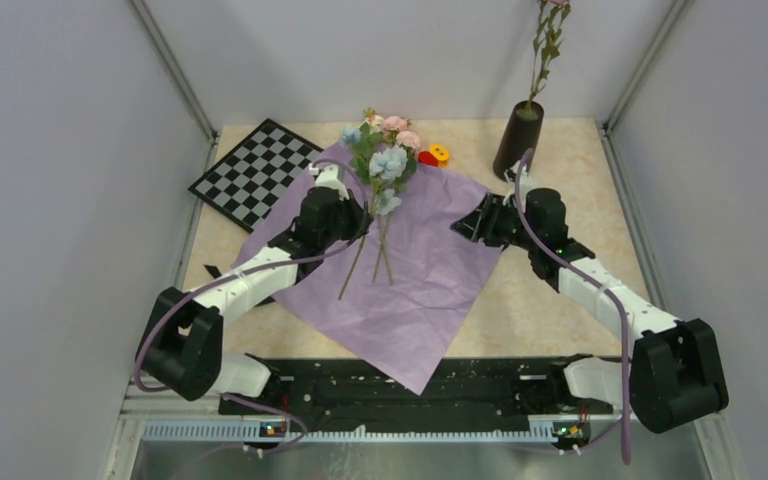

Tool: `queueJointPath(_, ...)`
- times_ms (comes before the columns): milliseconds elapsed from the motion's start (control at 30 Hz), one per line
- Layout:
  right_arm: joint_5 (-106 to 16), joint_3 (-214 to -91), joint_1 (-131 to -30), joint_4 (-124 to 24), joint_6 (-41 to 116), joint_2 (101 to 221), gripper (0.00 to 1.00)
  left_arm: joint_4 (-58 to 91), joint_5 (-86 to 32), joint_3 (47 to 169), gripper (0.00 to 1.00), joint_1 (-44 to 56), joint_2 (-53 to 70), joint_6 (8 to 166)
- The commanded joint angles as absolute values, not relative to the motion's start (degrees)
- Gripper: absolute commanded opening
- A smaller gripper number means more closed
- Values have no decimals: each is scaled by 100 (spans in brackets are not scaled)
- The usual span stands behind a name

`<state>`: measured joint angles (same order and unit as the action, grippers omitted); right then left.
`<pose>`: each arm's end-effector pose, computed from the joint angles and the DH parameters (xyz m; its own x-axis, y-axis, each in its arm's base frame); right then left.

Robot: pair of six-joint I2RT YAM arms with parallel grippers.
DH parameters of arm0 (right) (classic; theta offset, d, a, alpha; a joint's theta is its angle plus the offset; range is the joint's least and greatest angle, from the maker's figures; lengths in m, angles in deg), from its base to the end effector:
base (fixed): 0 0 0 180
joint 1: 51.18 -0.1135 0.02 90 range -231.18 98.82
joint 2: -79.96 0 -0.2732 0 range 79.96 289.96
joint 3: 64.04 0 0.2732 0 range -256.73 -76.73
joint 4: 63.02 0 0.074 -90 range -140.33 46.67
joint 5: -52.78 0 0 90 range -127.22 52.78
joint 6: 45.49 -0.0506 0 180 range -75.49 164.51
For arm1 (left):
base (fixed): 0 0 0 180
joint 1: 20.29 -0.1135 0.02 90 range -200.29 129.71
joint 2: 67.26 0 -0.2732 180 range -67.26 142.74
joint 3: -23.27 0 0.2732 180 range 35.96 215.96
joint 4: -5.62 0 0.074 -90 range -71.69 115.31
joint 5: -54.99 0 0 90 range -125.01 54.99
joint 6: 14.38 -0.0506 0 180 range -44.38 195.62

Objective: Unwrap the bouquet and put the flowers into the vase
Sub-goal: Pick up the fake flower from the wrapping paper.

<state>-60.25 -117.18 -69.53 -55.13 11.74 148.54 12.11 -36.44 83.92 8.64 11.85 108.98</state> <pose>0.2731 0.1114 0.2473 -0.6574 0.3068 -0.6882 -0.3269 0.7069 0.6273 0.2986 -0.1636 0.2427 -0.5634 -0.3167 -0.7631 0.1844 0.8521 -0.4898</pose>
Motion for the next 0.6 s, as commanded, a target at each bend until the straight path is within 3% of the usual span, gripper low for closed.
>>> queueJointPath(0, -6607, -11495, -7030, -6474, 577, 14828, 52, 588, -3221, 8177, 0, 840, 893, 11163)
queueJointPath(267, -6742, -11556, -7762, -7726, -367, 15367, 63, -526, -2683, 7668, 0, 843, 414, 11982)
queueJointPath(567, -6641, -12150, -8470, -8584, -1065, 16196, 67, -1506, -2263, 7249, 0, 852, 78, 12540)
